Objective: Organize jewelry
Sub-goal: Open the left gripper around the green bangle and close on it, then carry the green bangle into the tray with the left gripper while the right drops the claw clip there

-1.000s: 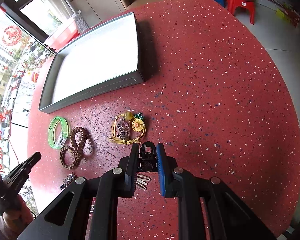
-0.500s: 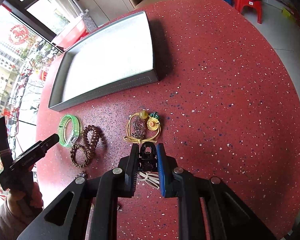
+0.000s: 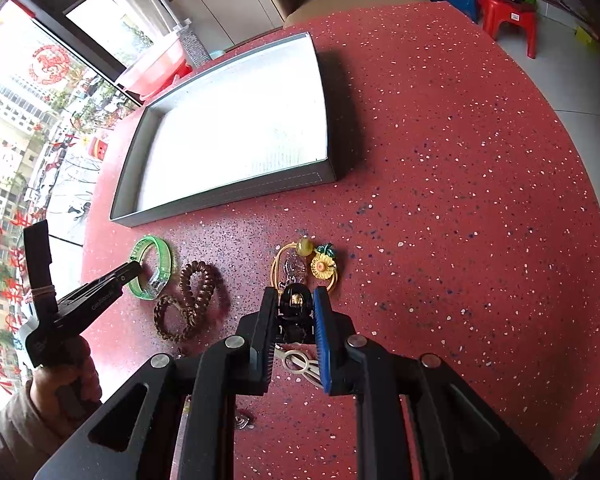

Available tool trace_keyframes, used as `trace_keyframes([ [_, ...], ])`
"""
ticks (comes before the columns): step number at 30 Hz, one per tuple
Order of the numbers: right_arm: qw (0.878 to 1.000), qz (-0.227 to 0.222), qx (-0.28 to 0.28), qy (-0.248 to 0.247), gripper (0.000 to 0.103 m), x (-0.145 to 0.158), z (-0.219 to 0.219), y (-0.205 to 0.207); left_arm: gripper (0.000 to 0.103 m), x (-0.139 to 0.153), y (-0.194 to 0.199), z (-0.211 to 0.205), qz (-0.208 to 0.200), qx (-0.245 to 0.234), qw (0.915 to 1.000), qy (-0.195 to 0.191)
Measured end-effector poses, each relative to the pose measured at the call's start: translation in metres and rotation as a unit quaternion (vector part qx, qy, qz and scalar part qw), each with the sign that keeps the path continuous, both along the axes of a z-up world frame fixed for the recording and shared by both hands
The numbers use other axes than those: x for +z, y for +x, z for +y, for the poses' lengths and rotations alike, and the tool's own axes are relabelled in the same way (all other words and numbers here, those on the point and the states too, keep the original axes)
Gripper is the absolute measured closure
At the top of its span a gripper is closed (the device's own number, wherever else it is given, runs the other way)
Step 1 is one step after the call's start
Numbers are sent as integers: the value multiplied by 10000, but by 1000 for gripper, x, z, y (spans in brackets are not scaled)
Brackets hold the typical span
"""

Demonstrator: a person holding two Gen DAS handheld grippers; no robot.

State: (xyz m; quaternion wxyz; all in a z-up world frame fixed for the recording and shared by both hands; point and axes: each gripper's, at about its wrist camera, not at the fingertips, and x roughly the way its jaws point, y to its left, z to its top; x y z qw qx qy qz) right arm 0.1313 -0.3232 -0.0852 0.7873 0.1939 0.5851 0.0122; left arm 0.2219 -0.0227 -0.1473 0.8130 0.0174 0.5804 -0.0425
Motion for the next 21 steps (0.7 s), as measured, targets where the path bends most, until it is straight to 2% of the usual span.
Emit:
trace_keyframes([
  [5,9999,-102,96,61,84,4,2,16,79,4,-3,10,10,95,9993,-367],
  [12,9990,-327,232,187,84,12,3,53,79,40,-4,14,-321,37,9980,-548],
  [16,9983,-451,287,240,84,16,3,80,79,57,20,14,-510,39,9965,-668],
  [21,9976,-526,341,283,84,13,4,117,79,66,49,-2,-672,-22,9961,-575],
])
